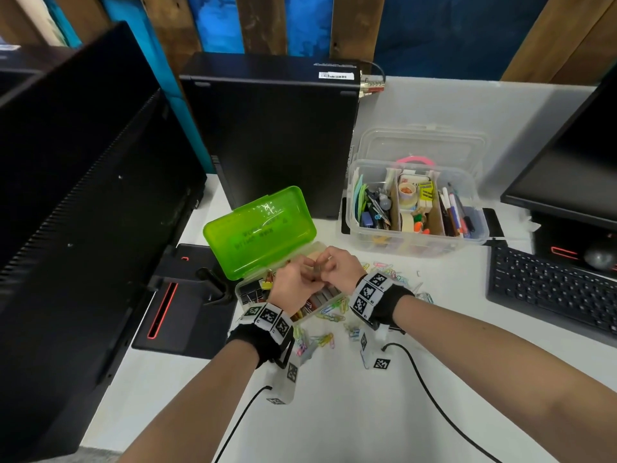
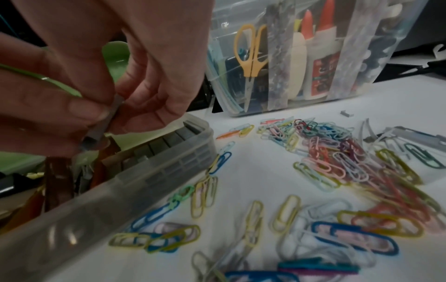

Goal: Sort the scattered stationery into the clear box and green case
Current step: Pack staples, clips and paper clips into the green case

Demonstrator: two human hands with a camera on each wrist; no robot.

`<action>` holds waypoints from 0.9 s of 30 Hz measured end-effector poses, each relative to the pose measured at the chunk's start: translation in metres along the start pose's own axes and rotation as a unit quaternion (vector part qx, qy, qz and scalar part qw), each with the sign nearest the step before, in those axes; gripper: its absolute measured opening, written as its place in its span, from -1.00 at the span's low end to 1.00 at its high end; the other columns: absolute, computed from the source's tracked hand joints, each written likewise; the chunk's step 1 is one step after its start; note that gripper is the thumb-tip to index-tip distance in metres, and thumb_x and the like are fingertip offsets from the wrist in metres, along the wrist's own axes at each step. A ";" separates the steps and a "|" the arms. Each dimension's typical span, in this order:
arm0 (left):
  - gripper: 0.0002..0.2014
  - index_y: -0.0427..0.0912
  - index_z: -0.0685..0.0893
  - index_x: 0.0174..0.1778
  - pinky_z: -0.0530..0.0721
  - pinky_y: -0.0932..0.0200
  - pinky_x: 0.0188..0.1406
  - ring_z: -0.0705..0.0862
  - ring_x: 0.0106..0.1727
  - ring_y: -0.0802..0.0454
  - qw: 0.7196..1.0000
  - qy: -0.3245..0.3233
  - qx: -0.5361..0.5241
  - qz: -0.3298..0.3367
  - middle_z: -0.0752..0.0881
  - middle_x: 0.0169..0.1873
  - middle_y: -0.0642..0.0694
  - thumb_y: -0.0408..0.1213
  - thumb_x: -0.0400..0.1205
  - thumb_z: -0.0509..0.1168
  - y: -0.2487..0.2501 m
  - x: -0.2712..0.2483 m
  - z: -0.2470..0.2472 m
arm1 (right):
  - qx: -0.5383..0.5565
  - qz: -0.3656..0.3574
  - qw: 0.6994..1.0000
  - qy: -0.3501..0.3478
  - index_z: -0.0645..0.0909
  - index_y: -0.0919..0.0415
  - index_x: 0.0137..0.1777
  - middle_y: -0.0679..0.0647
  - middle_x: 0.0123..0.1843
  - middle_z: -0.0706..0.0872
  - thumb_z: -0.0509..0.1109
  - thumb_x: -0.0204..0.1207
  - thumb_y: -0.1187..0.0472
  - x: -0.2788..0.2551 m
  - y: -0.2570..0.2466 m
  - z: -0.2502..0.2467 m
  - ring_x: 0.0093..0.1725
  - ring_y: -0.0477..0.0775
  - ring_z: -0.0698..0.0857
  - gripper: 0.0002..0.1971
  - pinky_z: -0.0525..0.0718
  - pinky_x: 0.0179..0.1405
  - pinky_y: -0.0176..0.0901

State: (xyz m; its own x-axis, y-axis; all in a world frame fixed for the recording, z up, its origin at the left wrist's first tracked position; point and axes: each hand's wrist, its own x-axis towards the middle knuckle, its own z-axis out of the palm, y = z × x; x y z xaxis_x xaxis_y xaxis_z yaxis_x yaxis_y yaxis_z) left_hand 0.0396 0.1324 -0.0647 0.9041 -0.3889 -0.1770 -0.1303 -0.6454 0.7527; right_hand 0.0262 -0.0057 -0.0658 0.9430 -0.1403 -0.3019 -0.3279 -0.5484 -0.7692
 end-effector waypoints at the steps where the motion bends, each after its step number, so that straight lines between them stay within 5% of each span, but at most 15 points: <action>1: -0.73 -0.20 0.63 0.15 0.70 0.13 0.05 0.78 -0.05 0.00 0.999 0.003 0.036 0.004 0.82 -0.13 -0.10 -0.38 0.53 0.40 -0.002 0.001 -0.002 | -0.021 -0.010 1.000 -0.004 0.61 0.14 -0.07 0.12 -0.25 0.68 0.34 0.35 0.50 -0.001 0.000 -0.001 -0.27 0.02 0.60 -0.73 0.48 -0.35 -0.34; 7: -0.72 -0.07 0.54 0.24 0.74 0.04 -0.21 0.73 -0.12 -0.05 0.984 0.063 0.167 -0.003 0.74 -0.08 -0.04 -0.38 0.63 0.20 -0.005 0.003 -0.020 | -0.136 -0.093 0.980 -0.109 0.64 0.22 0.07 0.00 -0.21 0.63 0.23 0.40 0.53 -0.006 -0.002 -0.003 -0.15 0.04 0.62 -0.66 0.59 -0.05 -0.19; 12: -0.78 -0.10 0.56 0.22 0.74 0.00 -0.23 0.74 -0.16 -0.10 0.983 0.060 0.175 0.016 0.75 -0.06 -0.10 -0.30 0.69 0.15 -0.011 0.001 -0.011 | -0.144 -0.101 0.976 -0.131 0.67 0.21 0.03 0.17 -0.06 0.70 0.21 0.42 0.52 -0.004 -0.005 -0.001 -0.07 0.13 0.66 -0.68 0.64 0.05 -0.08; 16: -0.79 -0.12 0.59 0.21 0.74 -0.02 -0.17 0.75 -0.12 -0.11 0.984 0.058 0.170 0.020 0.76 -0.02 -0.12 -0.30 0.68 0.16 -0.016 -0.001 -0.007 | -0.119 -0.095 0.981 -0.123 0.68 0.28 0.00 0.23 -0.05 0.74 0.26 0.39 0.55 -0.002 -0.005 -0.003 -0.08 0.11 0.67 -0.71 0.62 0.05 -0.18; 20: -0.79 -0.11 0.60 0.20 0.75 -0.04 -0.16 0.75 -0.11 -0.11 0.983 0.057 0.172 0.022 0.76 0.00 -0.11 -0.28 0.68 0.17 -0.017 0.000 -0.006 | -0.157 -0.112 0.974 -0.122 0.66 0.26 0.02 0.20 -0.07 0.73 0.23 0.39 0.54 -0.001 -0.005 0.000 -0.07 0.14 0.67 -0.70 0.65 0.05 -0.06; 27: -0.79 -0.10 0.61 0.19 0.74 0.02 -0.19 0.75 -0.15 -0.07 0.983 0.055 0.176 0.019 0.77 -0.01 -0.10 -0.30 0.68 0.17 -0.018 0.002 -0.005 | -0.307 -0.133 0.933 -0.132 0.61 0.21 0.14 0.16 0.18 0.45 0.25 0.52 0.37 -0.001 -0.003 0.009 0.08 0.22 0.60 -0.76 0.57 0.06 -0.01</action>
State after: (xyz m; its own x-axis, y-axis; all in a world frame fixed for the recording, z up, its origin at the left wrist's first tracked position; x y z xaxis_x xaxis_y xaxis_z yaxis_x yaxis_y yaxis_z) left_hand 0.0461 0.1462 -0.0754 0.9317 -0.3568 -0.0684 -0.2805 -0.8262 0.4886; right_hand 0.0260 0.0039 -0.0682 0.9130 0.2312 -0.3363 0.0871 -0.9155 -0.3928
